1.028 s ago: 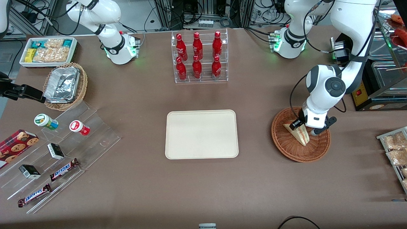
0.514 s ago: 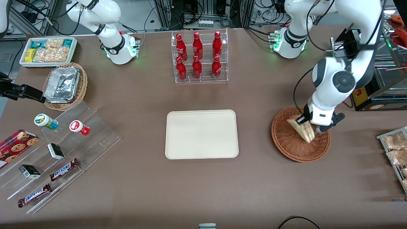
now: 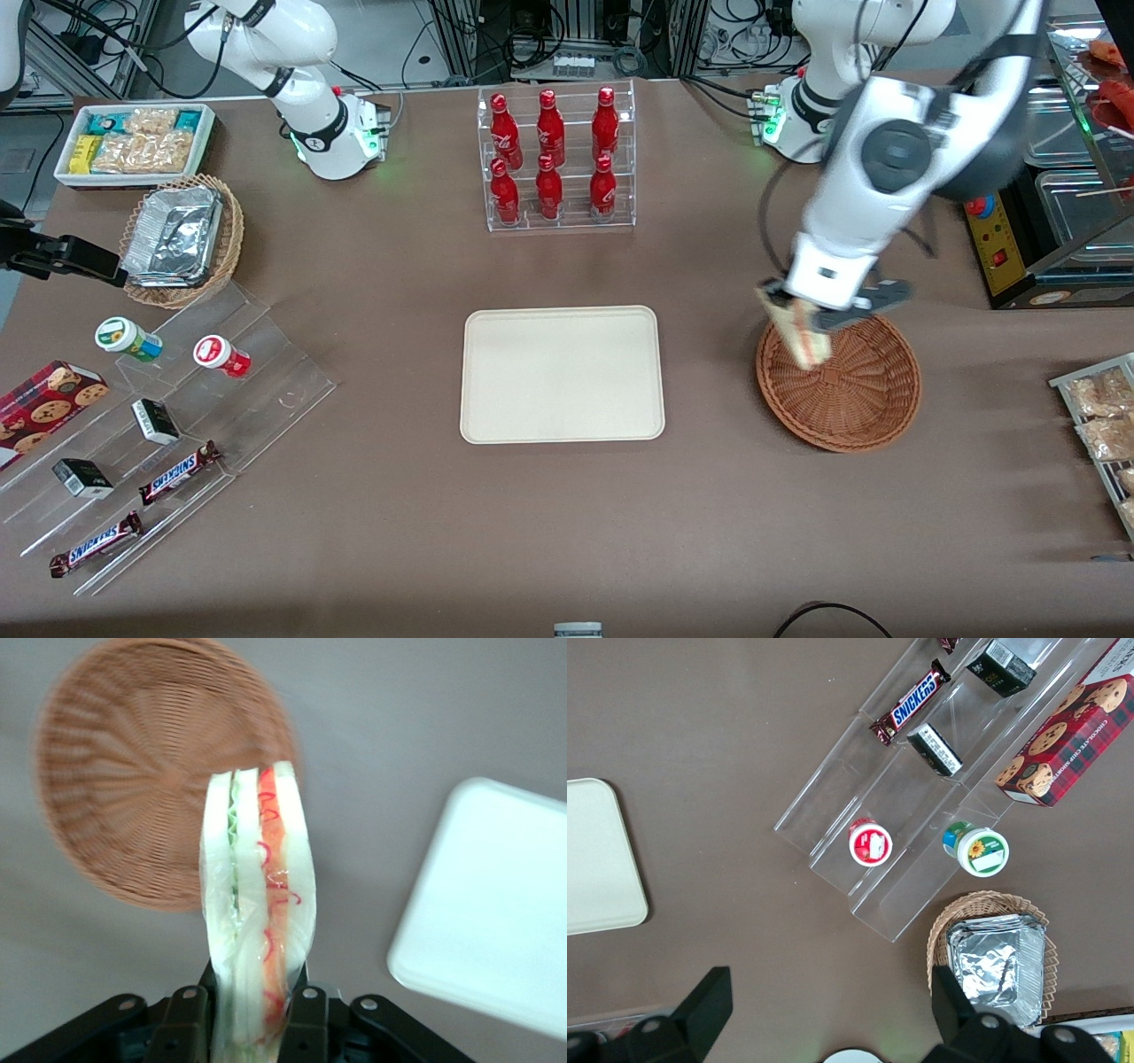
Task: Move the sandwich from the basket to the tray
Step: 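Carry the sandwich over the cream tray with the left gripper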
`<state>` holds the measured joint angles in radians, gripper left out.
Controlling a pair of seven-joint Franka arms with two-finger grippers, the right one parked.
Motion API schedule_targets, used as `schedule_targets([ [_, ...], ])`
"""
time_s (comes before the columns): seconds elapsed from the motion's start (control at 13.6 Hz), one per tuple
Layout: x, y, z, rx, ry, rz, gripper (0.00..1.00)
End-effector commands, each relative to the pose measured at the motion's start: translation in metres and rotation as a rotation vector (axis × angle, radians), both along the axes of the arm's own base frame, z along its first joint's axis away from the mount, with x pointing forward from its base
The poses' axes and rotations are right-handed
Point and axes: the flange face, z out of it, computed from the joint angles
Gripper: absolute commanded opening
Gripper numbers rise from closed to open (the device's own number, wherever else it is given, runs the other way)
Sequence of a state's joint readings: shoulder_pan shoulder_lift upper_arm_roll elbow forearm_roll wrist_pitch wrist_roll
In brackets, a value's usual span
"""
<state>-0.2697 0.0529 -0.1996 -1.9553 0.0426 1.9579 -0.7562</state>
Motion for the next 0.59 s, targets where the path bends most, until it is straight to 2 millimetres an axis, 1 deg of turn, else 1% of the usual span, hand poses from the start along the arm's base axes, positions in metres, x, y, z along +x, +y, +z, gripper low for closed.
schedule_targets([
  [0.0, 0.0, -0.094, -0.014, -0.027, 0.027, -0.078, 0.3],
  [0.07, -0.002, -0.126, -0.019, -0.038, 0.026, -0.1, 0.3],
  [0.15, 0.0, -0.154, -0.029, -0.047, 0.032, -0.129, 0.3],
  [0.22, 0.0, -0.179, -0.04, -0.054, 0.035, -0.155, 0.3],
  [0.29, -0.003, -0.201, -0.053, -0.056, 0.04, -0.176, 0.3],
  [0.37, -0.003, -0.217, -0.067, -0.057, 0.047, -0.175, 0.3],
  [0.44, 0.002, -0.23, -0.076, -0.07, 0.04, -0.174, 0.3],
  [0.51, 0.008, -0.236, -0.087, -0.084, 0.033, -0.173, 0.3],
])
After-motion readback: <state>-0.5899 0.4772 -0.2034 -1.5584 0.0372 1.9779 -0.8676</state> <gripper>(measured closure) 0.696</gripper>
